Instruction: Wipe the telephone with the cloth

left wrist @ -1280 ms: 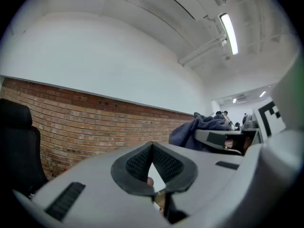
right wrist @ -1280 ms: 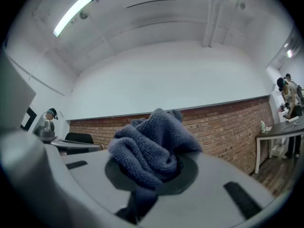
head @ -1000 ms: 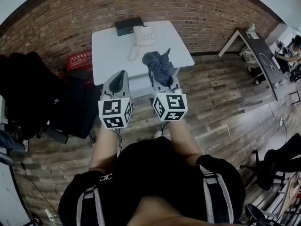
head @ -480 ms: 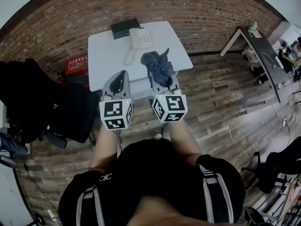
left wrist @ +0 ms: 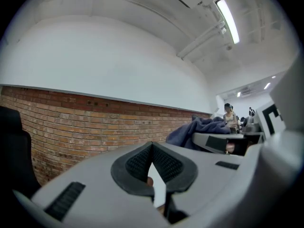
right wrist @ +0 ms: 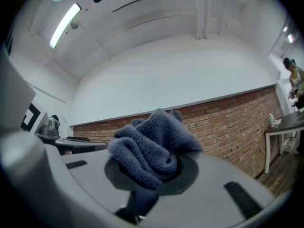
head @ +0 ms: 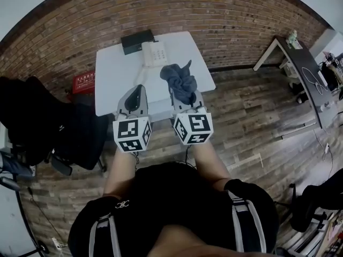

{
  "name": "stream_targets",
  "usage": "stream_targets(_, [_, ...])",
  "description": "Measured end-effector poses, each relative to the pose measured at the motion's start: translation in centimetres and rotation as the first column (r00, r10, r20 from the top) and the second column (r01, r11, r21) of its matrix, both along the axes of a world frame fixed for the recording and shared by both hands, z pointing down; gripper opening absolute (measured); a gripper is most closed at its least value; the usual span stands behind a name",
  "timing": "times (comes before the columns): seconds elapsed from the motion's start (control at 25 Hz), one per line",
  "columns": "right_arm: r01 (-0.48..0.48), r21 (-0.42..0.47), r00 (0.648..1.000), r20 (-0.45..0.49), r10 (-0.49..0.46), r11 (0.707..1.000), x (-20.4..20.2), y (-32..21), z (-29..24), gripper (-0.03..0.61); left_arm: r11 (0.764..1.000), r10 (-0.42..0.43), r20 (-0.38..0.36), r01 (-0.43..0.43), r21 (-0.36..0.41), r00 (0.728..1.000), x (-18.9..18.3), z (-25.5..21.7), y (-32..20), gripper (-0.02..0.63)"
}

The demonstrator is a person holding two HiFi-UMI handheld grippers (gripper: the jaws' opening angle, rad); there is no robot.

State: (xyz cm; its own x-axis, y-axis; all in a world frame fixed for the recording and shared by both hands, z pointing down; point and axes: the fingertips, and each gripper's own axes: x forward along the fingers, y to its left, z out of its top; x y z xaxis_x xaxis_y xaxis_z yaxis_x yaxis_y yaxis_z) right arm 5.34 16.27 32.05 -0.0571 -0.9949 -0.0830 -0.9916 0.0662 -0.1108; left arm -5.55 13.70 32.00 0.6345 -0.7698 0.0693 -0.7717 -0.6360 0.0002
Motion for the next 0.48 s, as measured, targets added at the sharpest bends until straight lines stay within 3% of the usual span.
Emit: stream_targets(0.48, [0.059,-0.018,0.998,0.032,-0.058,0.998,3.7,-3.0,1.7,0.035,0.998,-0.056,0.018,0.056,-0.012,0.998,3.5,1.6,-2.7,-0.005])
